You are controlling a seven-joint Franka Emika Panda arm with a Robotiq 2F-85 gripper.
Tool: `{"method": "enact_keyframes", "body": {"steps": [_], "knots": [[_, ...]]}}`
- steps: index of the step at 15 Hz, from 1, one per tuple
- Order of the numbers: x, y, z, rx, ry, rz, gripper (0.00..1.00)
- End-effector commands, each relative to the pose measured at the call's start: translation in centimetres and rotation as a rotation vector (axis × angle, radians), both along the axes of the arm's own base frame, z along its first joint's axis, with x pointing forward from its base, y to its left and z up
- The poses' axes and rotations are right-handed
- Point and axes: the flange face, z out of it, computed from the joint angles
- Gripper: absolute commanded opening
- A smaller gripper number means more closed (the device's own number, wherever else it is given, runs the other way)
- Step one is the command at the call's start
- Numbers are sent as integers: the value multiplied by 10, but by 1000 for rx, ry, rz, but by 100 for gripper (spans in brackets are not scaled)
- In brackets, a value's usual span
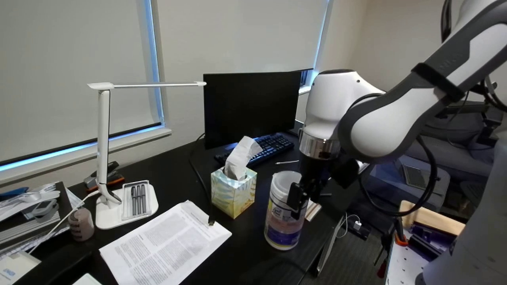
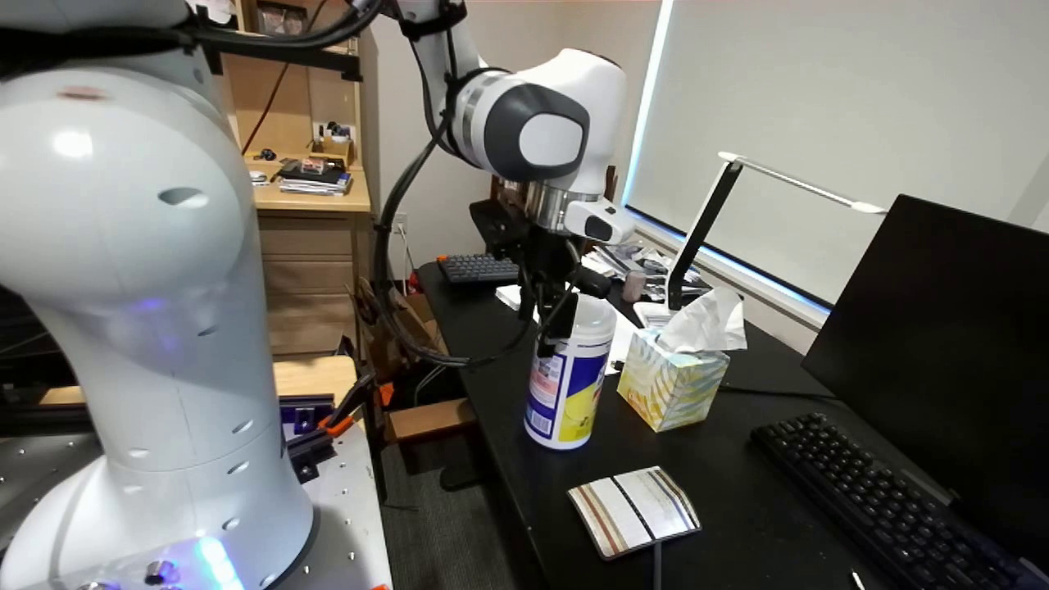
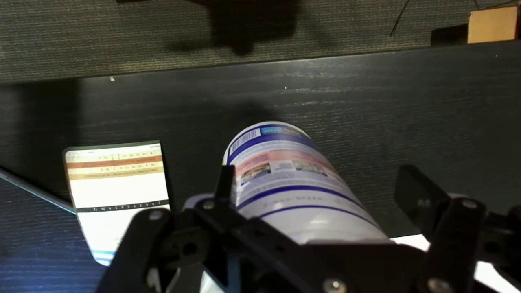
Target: Move the bottle to the right then backwards.
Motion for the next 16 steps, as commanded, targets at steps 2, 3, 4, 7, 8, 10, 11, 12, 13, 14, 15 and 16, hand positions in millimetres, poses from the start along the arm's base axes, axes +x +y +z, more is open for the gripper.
{"method": "enact_keyframes", "body": {"steps": [2,3,4,7,8,10,11,12,13,14,15,16], "knots": [[10,-3,-15,6,-60,-32,100],[11,-4,-17,5,-70,-36,100],[13,-4,-18,9,-78,-39,100],[17,-6,-19,21,-99,-49,100],[18,-7,-19,17,-107,-52,100],[22,-8,-20,17,-123,-60,100],[25,-8,-20,19,-132,-62,100],[30,-8,-21,28,-149,-59,100],[35,-8,-22,32,-169,-62,100],[41,-7,-22,36,-187,-60,100],[48,-8,-21,35,-206,-60,100],[55,-7,-21,37,-222,-58,100]]}}
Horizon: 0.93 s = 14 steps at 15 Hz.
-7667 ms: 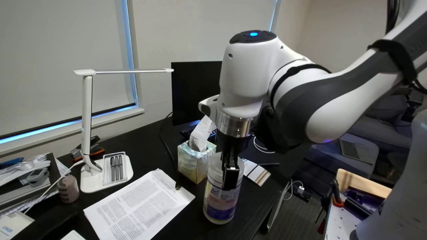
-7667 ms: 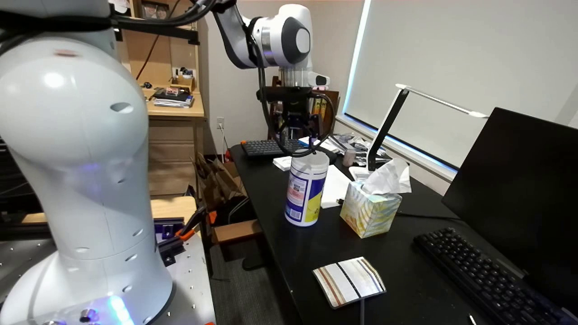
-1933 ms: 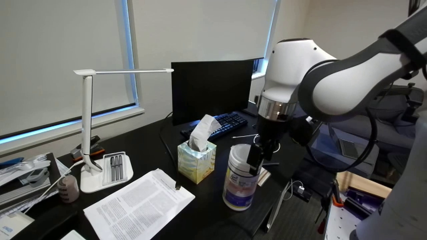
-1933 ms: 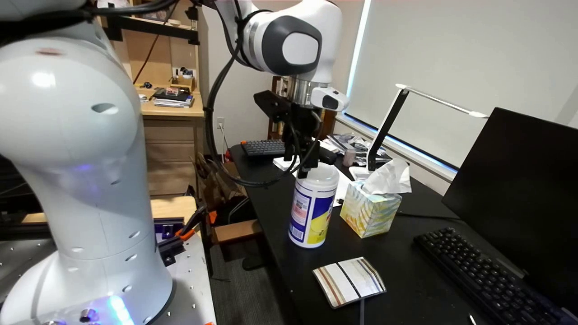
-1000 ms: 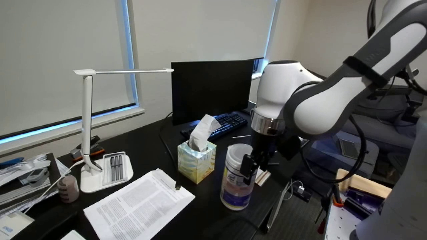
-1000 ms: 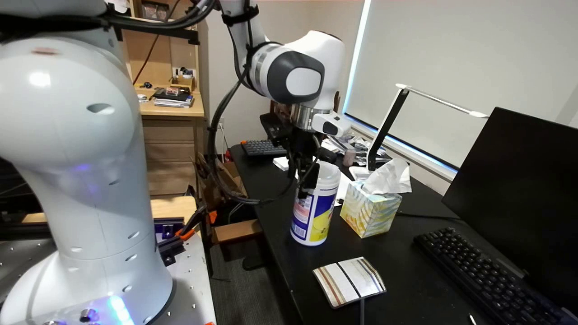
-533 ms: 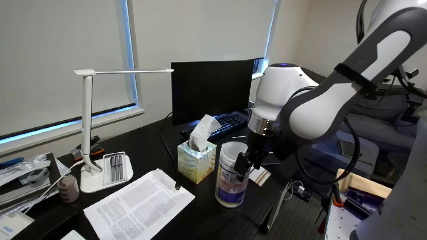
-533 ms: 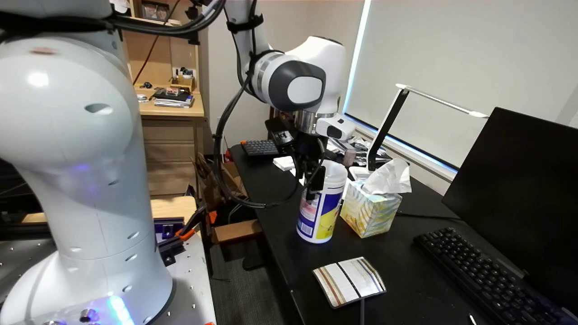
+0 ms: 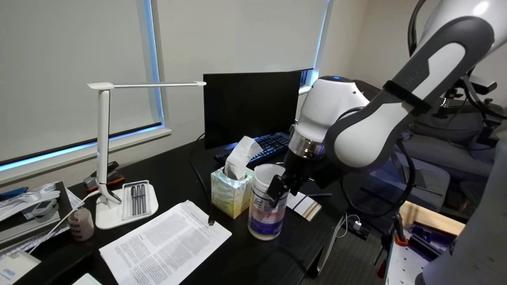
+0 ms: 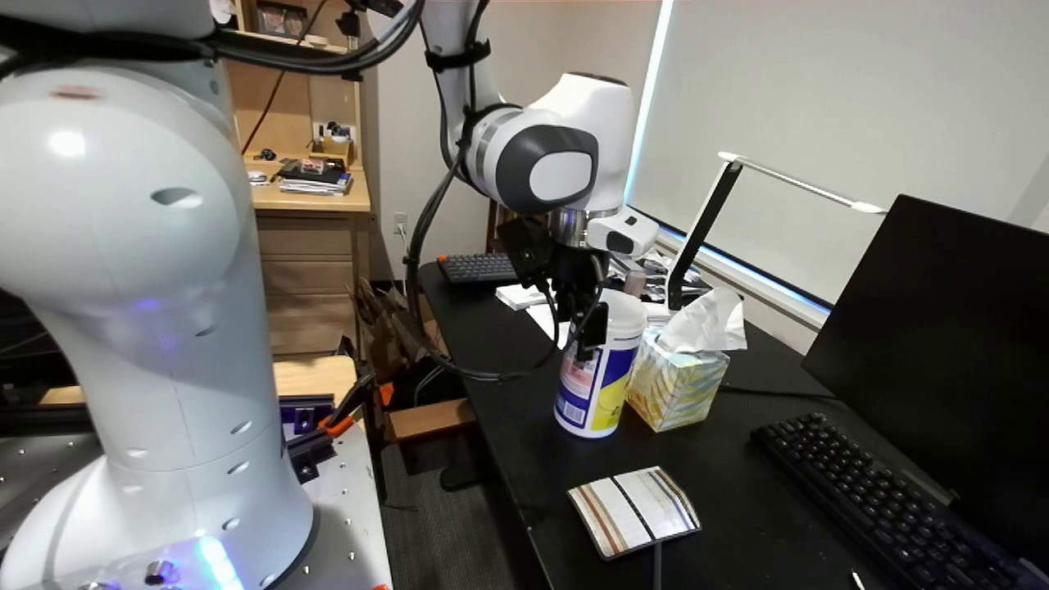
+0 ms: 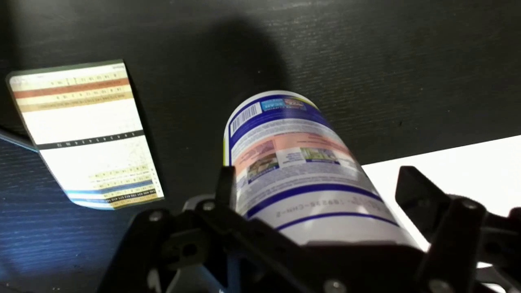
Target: Move the bottle to the right then backwards.
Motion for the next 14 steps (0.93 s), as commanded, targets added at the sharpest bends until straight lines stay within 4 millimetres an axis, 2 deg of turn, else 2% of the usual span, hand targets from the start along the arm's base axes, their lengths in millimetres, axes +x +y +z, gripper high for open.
{"method": "enact_keyframes", "body": {"steps": [1,4,9,14], "knots": [[27,-1,-9,6,-41,-10,100],[47,-4,-8,-16,-53,3,100],[80,-24,-2,-120,-69,30,100],[109,-1,-7,-91,-89,83,100]]}}
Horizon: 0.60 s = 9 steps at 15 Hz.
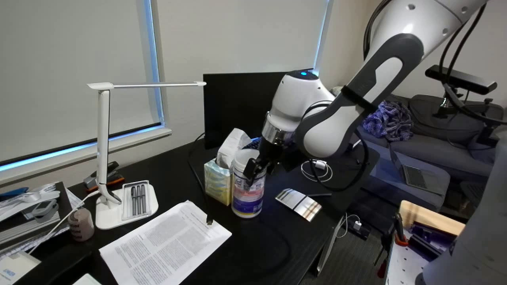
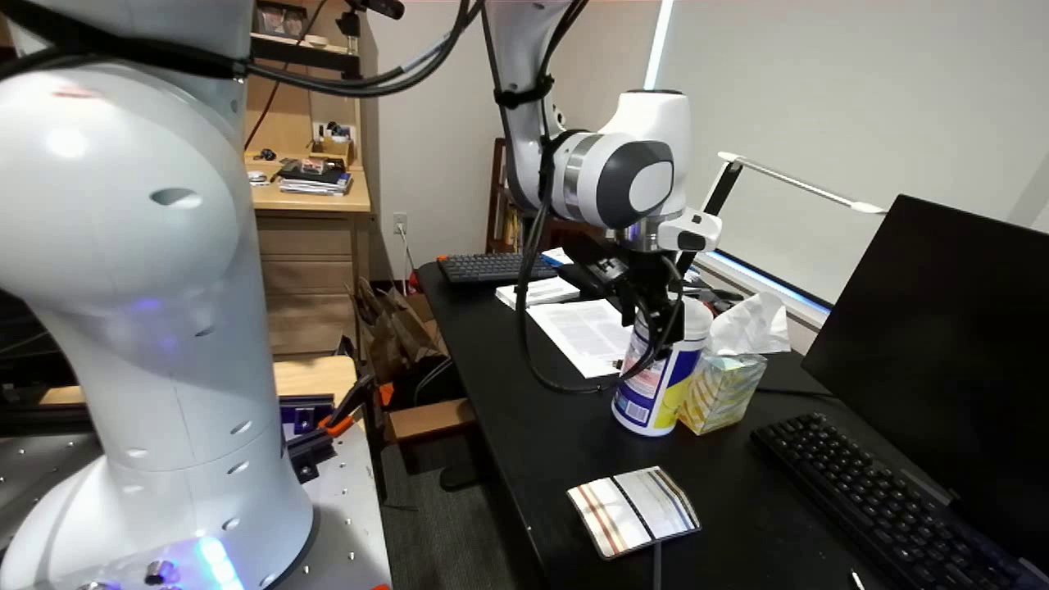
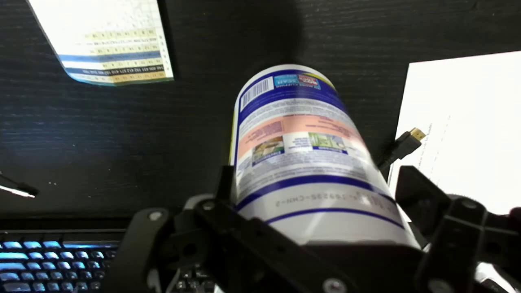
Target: Move the bottle to the right then backwards.
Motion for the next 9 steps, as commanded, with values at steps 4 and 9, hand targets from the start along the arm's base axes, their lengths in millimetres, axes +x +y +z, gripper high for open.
{"method": "enact_keyframes", "body": {"steps": [4,9], "knots": [[36,28,-5,2,0,64,100],[38,26,5,1,-3,76,100]]}}
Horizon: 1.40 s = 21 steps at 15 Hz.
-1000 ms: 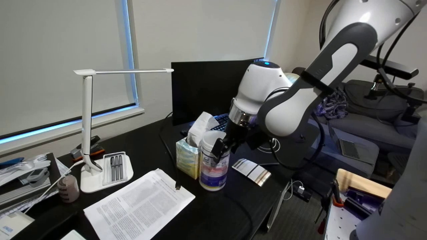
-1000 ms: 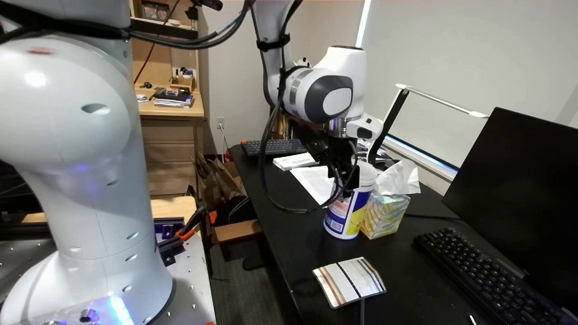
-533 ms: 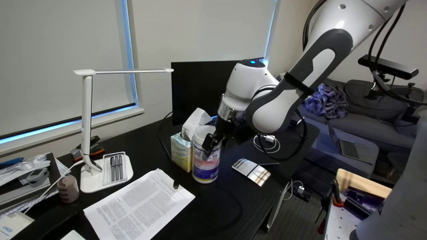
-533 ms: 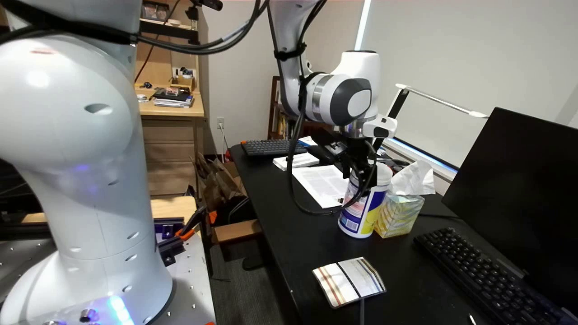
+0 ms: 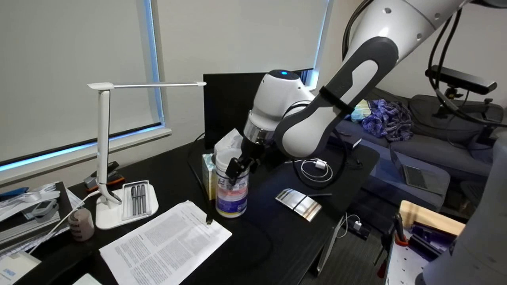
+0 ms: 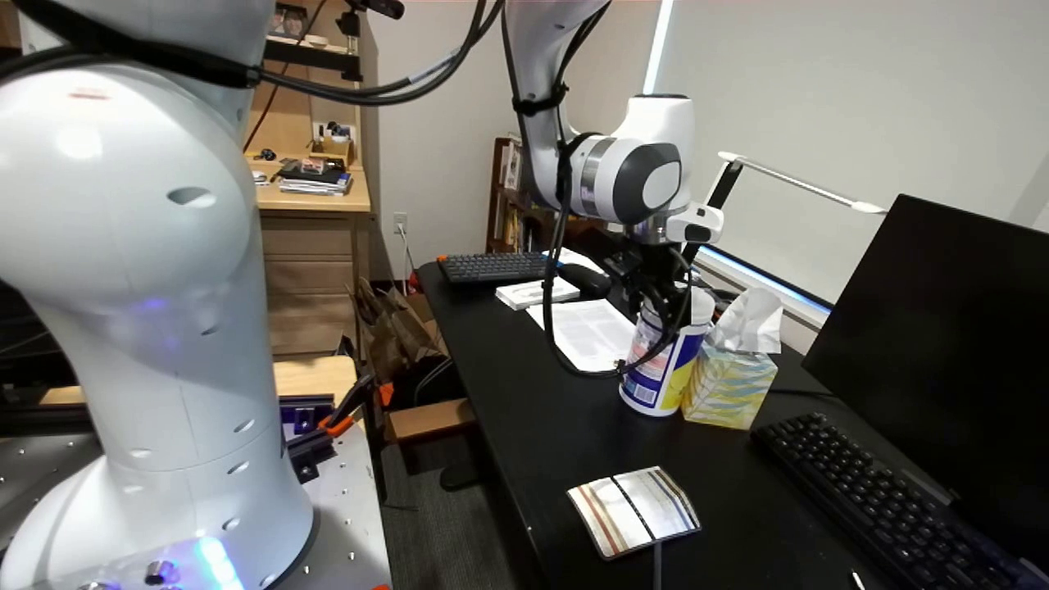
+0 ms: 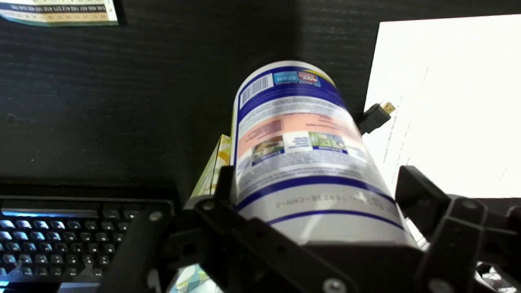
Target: Move the bottle to the right then backwards.
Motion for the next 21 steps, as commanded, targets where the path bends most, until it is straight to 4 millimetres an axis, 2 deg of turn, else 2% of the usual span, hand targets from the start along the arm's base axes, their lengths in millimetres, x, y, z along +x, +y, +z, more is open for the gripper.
{"method": "enact_keyframes", "body": {"steps": [1,4,8,10,12,18,19,21], "knots": [[-4,0,6,3,49,33,100],[-21,11,8,52,125,116,100],[-51,14,31,52,175,193,100],[-69,7,49,14,196,192,100],[-88,-2,77,-34,246,191,100],[-116,-25,179,-27,325,292,100],[-105,-17,157,-36,324,245,100],[-113,-24,181,-35,309,262,100]]}}
